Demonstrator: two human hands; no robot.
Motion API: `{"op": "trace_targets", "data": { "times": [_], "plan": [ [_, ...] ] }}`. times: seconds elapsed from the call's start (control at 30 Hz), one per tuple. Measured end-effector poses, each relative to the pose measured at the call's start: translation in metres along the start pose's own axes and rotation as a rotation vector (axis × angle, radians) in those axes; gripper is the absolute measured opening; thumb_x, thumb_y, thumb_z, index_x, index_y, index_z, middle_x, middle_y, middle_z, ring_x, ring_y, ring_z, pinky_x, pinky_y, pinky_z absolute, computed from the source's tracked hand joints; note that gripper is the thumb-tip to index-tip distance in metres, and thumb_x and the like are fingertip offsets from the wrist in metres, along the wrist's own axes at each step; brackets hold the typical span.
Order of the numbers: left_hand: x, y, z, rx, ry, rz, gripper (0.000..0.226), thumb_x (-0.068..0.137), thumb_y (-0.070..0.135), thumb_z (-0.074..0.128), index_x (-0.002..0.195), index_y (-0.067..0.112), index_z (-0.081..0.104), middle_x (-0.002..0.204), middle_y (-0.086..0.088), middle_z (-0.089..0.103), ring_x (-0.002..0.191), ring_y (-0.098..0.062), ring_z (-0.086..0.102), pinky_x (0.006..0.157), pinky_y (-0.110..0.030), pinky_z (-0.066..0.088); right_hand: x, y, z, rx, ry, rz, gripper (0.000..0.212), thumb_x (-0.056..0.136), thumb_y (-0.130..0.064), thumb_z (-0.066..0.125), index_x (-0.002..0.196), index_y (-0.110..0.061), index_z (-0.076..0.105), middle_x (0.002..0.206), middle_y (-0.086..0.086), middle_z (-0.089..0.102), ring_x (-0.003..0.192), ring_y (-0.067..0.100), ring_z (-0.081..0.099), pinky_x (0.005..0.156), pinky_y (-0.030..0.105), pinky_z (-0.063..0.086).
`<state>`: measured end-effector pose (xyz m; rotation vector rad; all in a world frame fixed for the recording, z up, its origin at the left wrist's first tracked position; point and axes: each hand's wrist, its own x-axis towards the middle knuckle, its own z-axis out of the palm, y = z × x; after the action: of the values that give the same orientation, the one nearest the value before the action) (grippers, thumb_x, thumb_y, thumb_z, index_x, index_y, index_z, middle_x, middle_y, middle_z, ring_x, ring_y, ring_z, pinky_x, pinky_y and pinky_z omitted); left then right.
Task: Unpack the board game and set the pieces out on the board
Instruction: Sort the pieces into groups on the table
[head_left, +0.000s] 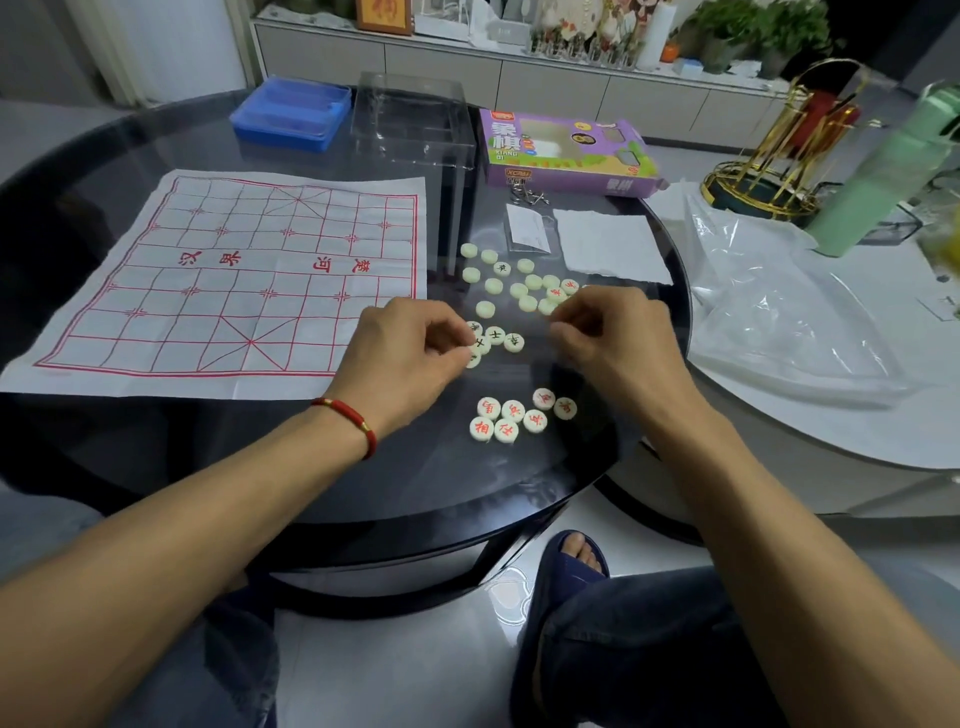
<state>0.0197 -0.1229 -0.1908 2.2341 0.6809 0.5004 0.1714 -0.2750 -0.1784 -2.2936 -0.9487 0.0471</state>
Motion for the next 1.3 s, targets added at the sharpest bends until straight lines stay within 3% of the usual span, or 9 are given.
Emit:
{"op": "trace_targets", "data": {
  "times": [0.1,0.17,0.4,0.6,0.8,0.97,1.07,1.2,1.3],
  "plan": [
    [0.002,-0.002,0.002,0.17,0.007,0.077,0.01,0.088,0.019,0.07,0.094,0.023,0.077,0.077,0.014,0.065,0.069,0.001,0.058,0.066,-0.006,0.042,0.013,0.023,0.005,-0.119,0.061,0.059,0.023,0.093,-0.02,0.064,0.113,-0.021,0.074,0.098,-0.001,0.072,0.093,0.02,0.067,0.085,0.038,0.056],
    [0.002,-0.003,0.004,0.234,0.037,0.128,0.011,0.089,0.017,0.067,0.094,0.021,0.076,0.082,0.007,0.07,0.074,-0.007,0.058,0.074,-0.018,0.046,0.018,0.027,0.013,-0.174,0.059,0.014,0.031,0.092,-0.019,0.062,0.122,-0.02,0.069,0.103,0.004,0.069,0.095,0.025,0.065,0.083,0.04,0.054],
    [0.01,-0.011,0.01,0.333,0.084,0.189,0.011,0.09,0.022,0.066,0.092,0.019,0.077,0.09,-0.001,0.07,0.091,-0.02,0.06,0.081,-0.033,0.049,0.04,0.026,0.028,-0.404,0.065,-0.123,0.041,0.099,-0.013,0.055,0.139,-0.02,0.057,0.117,0.012,0.051,0.111,0.034,0.05,0.07,0.041,0.047],
    [0.015,-0.017,0.015,0.349,0.118,0.227,0.011,0.093,0.023,0.065,0.097,0.018,0.074,0.091,0.0,0.068,0.09,-0.013,0.048,0.079,-0.023,0.035,0.053,0.023,0.027,-0.395,0.062,-0.093,0.027,0.1,-0.015,0.059,0.124,-0.013,0.069,0.115,0.013,0.054,0.107,0.034,0.052,0.076,0.042,0.049],
    [0.013,-0.018,0.012,0.337,0.128,0.279,0.013,0.095,0.024,0.063,0.097,0.016,0.073,0.088,-0.002,0.067,0.088,-0.017,0.049,0.076,-0.025,0.035,0.045,0.021,0.011,-0.327,0.075,-0.106,0.02,0.096,-0.027,0.064,0.109,-0.013,0.068,0.108,0.008,0.061,0.096,0.029,0.058,0.079,0.043,0.052],
    [0.008,-0.017,0.01,0.326,0.118,0.299,0.013,0.093,0.022,0.062,0.098,0.018,0.073,0.088,0.0,0.066,0.088,-0.014,0.044,0.076,-0.023,0.031,0.014,0.023,-0.022,-0.401,-0.143,-0.103,0.012,0.085,-0.032,0.069,0.091,-0.023,0.071,0.087,-0.001,0.07,0.082,0.023,0.065,0.075,0.044,0.058],
    [0.007,-0.014,0.011,0.321,0.109,0.307,0.012,0.093,0.02,0.062,0.099,0.018,0.072,0.088,0.001,0.065,0.087,-0.013,0.042,0.076,-0.022,0.03,-0.006,0.026,-0.031,-0.38,-0.278,-0.115,0.009,0.085,-0.034,0.073,0.087,-0.026,0.07,0.08,-0.009,0.067,0.078,0.015,0.065,0.071,0.037,0.056],
    [0.003,-0.014,0.011,0.318,0.097,0.306,0.014,0.092,0.018,0.062,0.101,0.017,0.073,0.085,0.003,0.064,0.087,-0.013,0.043,0.075,-0.024,0.033,-0.01,0.021,-0.036,-0.226,-0.404,-0.14,0.01,0.084,-0.041,0.079,0.086,-0.032,0.075,0.076,-0.012,0.068,0.071,0.0,0.063,0.06,0.012,0.045],
    [0.002,-0.012,0.01,0.311,0.093,0.31,0.014,0.092,0.018,0.063,0.101,0.018,0.073,0.081,0.008,0.055,0.086,-0.012,0.042,0.074,-0.024,0.033,0.002,0.027,-0.032,-0.223,-0.255,-0.142,0.006,0.088,-0.033,0.075,0.089,-0.027,0.078,0.077,-0.011,0.072,0.072,0.002,0.065,0.066,0.016,0.05]
  ]
}}
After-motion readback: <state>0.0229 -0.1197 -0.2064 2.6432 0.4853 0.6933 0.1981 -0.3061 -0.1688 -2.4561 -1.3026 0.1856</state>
